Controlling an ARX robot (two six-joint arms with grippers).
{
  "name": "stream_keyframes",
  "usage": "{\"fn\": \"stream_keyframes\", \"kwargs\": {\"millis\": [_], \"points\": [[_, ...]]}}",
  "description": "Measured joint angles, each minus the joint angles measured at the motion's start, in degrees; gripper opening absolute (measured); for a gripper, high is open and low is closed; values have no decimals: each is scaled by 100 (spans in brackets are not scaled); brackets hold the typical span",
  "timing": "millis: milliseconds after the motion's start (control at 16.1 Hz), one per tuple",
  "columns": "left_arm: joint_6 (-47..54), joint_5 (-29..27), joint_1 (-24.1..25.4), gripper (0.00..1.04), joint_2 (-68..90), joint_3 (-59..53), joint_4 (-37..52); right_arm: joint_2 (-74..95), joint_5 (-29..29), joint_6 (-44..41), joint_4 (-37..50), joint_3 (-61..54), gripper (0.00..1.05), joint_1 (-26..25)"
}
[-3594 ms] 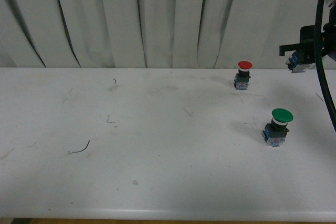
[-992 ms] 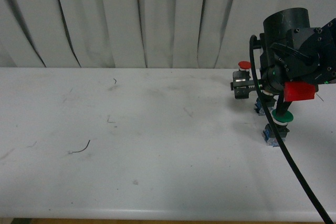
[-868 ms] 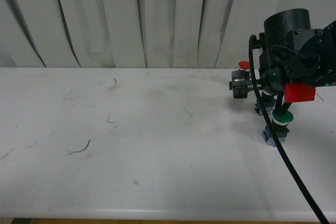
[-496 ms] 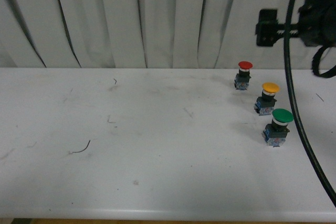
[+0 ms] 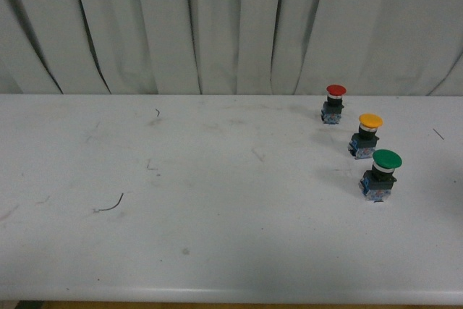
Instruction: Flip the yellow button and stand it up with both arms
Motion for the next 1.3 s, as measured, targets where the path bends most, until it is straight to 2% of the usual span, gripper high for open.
{"fn": "stream_keyframes", "kwargs": {"millis": [248, 372, 434, 992, 1054, 1301], "points": [[0, 0, 0, 98, 0, 0, 0, -393, -9, 0, 52, -334, 35, 26], [0, 0, 0, 98, 0, 0, -2, -807, -22, -2, 44, -870, 9, 26], [0, 0, 0, 98, 0, 0, -2, -1032, -22, -13, 13, -1104, 2, 26], [0, 0, 0, 98, 0, 0, -2, -3143, -20, -22, -1056, -2103, 2, 26], [0, 2, 0, 98, 0, 0, -2, -3202, -20, -22, -826, -2297, 2, 26], [0, 0, 0, 98, 0, 0, 0, -4197, -20, -24, -1764, -2339, 2, 26]]}}
